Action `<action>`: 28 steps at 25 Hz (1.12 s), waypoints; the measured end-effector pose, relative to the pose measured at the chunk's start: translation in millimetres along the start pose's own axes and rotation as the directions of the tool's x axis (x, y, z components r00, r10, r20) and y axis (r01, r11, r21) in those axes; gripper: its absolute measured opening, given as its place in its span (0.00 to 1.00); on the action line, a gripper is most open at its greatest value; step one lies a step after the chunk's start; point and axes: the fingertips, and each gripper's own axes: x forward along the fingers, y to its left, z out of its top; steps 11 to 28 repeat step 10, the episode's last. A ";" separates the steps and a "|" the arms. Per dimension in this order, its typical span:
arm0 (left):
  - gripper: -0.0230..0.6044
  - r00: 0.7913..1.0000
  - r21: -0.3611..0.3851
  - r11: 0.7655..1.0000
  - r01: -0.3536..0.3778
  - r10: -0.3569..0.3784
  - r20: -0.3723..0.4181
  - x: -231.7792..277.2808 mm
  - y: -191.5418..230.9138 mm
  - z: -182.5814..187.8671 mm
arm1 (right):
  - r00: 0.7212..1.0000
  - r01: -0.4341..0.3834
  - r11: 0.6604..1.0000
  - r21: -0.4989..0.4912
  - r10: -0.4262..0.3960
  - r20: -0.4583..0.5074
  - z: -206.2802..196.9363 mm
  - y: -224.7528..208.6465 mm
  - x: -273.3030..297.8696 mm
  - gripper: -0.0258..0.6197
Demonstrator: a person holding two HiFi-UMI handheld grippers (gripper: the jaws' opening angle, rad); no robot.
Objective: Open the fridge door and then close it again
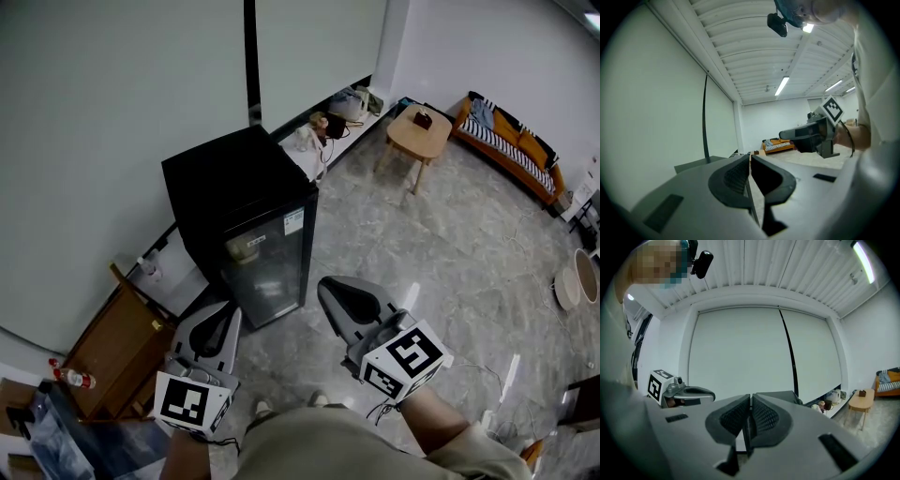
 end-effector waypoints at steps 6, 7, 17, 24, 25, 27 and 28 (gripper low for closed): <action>0.06 1.000 0.011 1.000 0.002 -0.002 -0.006 2.2 -11.1 0.0 | 0.999 -0.034 0.999 0.043 0.034 -0.001 -2.5 -0.2 -6.8 0.05; 0.06 1.000 0.012 1.000 0.003 -0.003 -0.007 2.2 -12.6 0.2 | 0.999 -0.035 0.998 0.046 0.036 -0.002 -3.2 -0.4 -8.0 0.05; 0.06 1.000 0.013 1.000 0.005 -0.005 -0.010 2.1 -17.2 0.5 | 0.999 -0.040 0.998 0.054 0.040 -0.002 -4.8 -0.6 -12.4 0.05; 0.06 1.000 0.013 1.000 0.005 -0.005 -0.010 2.1 -17.2 0.5 | 0.999 -0.040 0.998 0.054 0.040 -0.002 -4.8 -0.6 -12.4 0.05; 0.06 1.000 0.013 1.000 0.005 -0.005 -0.010 2.1 -17.2 0.5 | 0.999 -0.040 0.998 0.054 0.040 -0.002 -4.8 -0.6 -12.4 0.05; 0.06 1.000 0.013 1.000 0.005 -0.005 -0.010 2.1 -17.2 0.5 | 0.999 -0.040 0.998 0.054 0.040 -0.002 -4.8 -0.6 -12.4 0.05; 0.06 1.000 0.013 1.000 0.005 -0.005 -0.010 2.1 -17.2 0.5 | 0.999 -0.040 0.998 0.054 0.040 -0.002 -4.8 -0.6 -12.4 0.05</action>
